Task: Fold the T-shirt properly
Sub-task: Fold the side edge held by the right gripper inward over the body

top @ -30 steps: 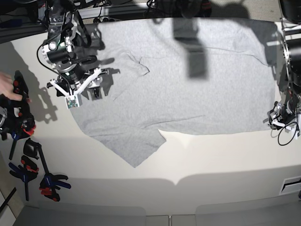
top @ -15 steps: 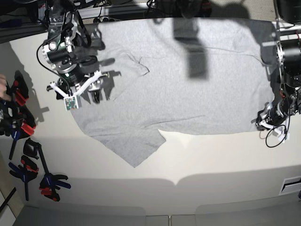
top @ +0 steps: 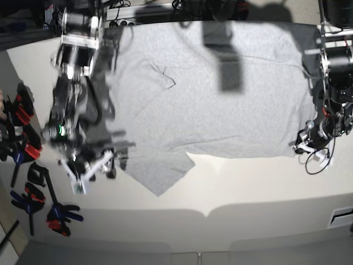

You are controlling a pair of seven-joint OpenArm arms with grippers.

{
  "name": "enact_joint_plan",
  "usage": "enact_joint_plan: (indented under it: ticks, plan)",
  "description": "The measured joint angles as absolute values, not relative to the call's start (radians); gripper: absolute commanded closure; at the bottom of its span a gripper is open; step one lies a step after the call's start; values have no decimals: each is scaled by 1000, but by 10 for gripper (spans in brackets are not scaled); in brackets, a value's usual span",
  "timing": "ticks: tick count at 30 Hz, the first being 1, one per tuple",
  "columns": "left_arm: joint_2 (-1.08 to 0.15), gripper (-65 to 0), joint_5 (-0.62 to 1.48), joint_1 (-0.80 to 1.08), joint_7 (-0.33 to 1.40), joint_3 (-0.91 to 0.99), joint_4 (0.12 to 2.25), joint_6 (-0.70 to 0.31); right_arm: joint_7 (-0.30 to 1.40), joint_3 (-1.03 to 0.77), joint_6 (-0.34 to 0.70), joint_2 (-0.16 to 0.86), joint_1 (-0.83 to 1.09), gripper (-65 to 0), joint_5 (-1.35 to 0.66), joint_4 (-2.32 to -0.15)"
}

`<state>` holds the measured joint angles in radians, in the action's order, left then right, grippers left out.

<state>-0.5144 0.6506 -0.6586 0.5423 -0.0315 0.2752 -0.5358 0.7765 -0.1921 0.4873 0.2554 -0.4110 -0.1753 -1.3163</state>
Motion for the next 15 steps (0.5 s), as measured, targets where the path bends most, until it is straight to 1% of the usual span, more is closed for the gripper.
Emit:
enact_joint_plan:
  ticks: [2,5,9,12,15]
  plan:
    - [-518,0,651,-658,543,-31,275,-536,737,-192,515,249,-528,-355,-139,-1123]
    - [-523,0,651,-657,545,-31,275,-537,657,-192,520,247,-671,-355,-48,-819]
    - [-524,0,651,-657,548,-31,275,-536,579,-192,516,258,-791,-355,60,-473]
    - [-524,0,651,-657,549,-31,275,-537,523,-192,516,249,-823,-355,108,-347]
    - [-524,0,651,-657,550,-31,275,-537,510,-192,516,227,-811,-355,157,-333]
